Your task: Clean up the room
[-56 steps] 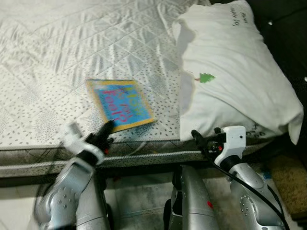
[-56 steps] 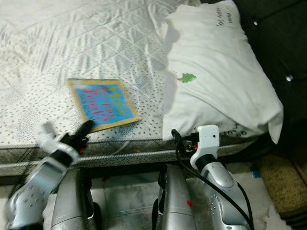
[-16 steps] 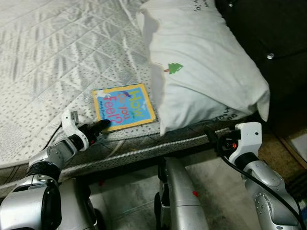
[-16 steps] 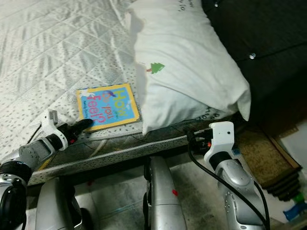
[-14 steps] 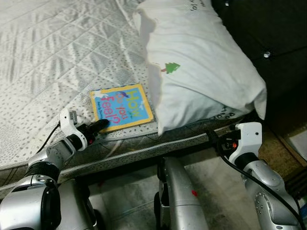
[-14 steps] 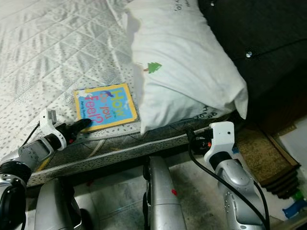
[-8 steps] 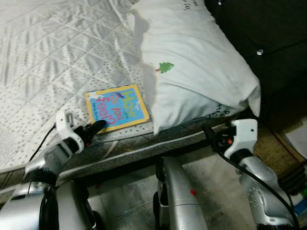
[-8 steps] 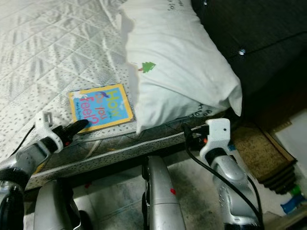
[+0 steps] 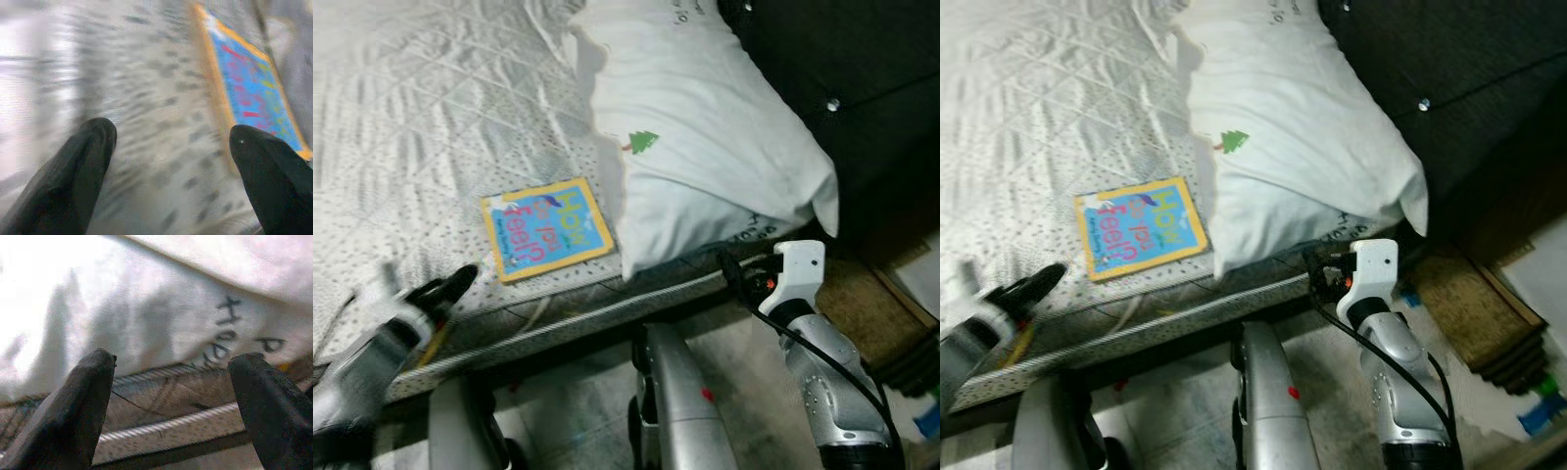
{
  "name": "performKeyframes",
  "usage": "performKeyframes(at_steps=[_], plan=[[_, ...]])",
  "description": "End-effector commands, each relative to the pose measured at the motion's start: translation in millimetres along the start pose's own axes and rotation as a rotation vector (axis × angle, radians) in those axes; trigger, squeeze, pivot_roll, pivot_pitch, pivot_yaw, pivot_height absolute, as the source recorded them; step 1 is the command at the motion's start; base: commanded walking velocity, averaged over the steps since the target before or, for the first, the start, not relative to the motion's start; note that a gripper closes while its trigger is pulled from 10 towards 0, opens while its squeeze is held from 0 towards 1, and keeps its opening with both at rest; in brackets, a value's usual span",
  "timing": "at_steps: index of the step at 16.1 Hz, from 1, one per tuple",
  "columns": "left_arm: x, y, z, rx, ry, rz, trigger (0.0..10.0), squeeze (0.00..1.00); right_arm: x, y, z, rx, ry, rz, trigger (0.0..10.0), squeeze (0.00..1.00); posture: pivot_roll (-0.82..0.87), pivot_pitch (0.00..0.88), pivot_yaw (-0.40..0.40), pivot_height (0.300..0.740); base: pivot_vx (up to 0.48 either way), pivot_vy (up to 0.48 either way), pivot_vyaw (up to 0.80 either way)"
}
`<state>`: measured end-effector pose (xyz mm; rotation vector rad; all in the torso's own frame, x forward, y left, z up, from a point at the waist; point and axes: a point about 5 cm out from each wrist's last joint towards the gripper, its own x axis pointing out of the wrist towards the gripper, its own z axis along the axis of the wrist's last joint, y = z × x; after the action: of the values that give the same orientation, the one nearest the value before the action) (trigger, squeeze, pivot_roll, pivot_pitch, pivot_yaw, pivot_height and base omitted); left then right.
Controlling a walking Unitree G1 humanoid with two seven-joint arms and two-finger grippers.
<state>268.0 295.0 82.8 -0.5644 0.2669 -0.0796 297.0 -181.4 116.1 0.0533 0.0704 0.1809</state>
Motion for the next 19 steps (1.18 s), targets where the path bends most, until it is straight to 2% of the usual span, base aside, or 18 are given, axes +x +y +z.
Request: performKeyframes(at_steps=[1, 2, 3, 5, 7, 9, 10, 12, 16, 17, 19], plan=[[-9.6, 7.3, -5.2, -0.024, 0.019, 0.055, 10.0, 1.0, -1.0, -2.7, -2.9, 0.001, 0.005, -0.016, 10.0, 0.0, -0.06, 0.16, -0.077, 0.533, 0.0, 0.0, 0.0], [-22.7, 0.1, -9.4, -0.026, 0.005, 0.067, 10.0, 1.0, 1.8, -1.1, -4.3, 0.01, -0.001, -0.019, 10.0, 0.0, -0.04, 0.155, -0.073, 0.533, 0.0, 0.0, 0.0], [-24.9, -5.6, -11.1, -0.007, -0.002, 0.063, 10.0, 1.0, 2.5, -0.4, -4.6, 0.013, -0.003, -0.019, 10.0, 0.0, -0.04, 0.152, -0.072, 0.533, 0.0, 0.0, 0.0], [-20.7, -27.1, -9.9, 0.124, -0.079, 0.065, 10.0, 1.0, 6.1, 3.0, -4.4, 0.032, -0.013, -0.016, 10.0, 0.0, -0.02, 0.133, -0.066, 0.533, 0.0, 0.0, 0.0], [-15.4, -49.1, -10.3, 0.168, -0.173, 0.079, 10.0, 1.0, 11.9, 9.9, -2.2, 0.069, -0.026, -0.005, 10.0, 0.0, -0.01, 0.106, -0.056, 0.533, 0.0, 0.0, 0.0], [-14.2, -62.6, -10.3, 0.23, -0.207, 0.091, 10.0, 1.0, 16.6, 18.9, -0.8, 0.092, -0.031, 0.025, 10.0, 0.0, -0.01, 0.086, -0.046, 0.533, 0.0, 0.0, 0.0], [-8.5, -70.2, -8.0, 0.26, -0.27, 0.141, 10.0, 0.0, 21.5, 35.5, 2.1, 0.14, -0.039, 0.077, 10.0, 0.0, -0.01, 0.045, -0.03, 0.533, 0.0, 0.0, 0.0], [-3.6, -74.5, -5.0, 0.301, -0.339, 0.192, 10.0, 0.0, 25.8, 46.9, 4.1, 0.185, -0.059, 0.101, 10.0, 0.0, 0.0, 0.0, -0.012, 0.533, 0.0, 0.0, 0.0], [3.3, -78.3, -12.6, 0.334, -0.326, 0.192, 10.0, 0.0, 35.0, 53.7, 5.3, 0.227, -0.079, 0.102, 10.0, 0.0, 0.01, 0.0, 0.011, 0.533, 0.0, 0.0, 0.0], [11.2, -82.4, -17.8, 0.335, -0.327, 0.173, 10.0, 0.0, 42.5, 58.0, 13.0, 0.234, -0.117, 0.126, 10.0, 0.0, 0.01, 0.0, 0.016, 0.533, 0.0, 0.0, 0.0], [17.6, -82.7, -17.5, 0.335, -0.333, 0.171, 10.0, 0.0, 48.6, 57.4, 19.9, 0.232, -0.138, 0.127, 10.0, 0.0, 0.0, 0.0, 0.018, 0.551, 0.0, 0.0, 0.0]])
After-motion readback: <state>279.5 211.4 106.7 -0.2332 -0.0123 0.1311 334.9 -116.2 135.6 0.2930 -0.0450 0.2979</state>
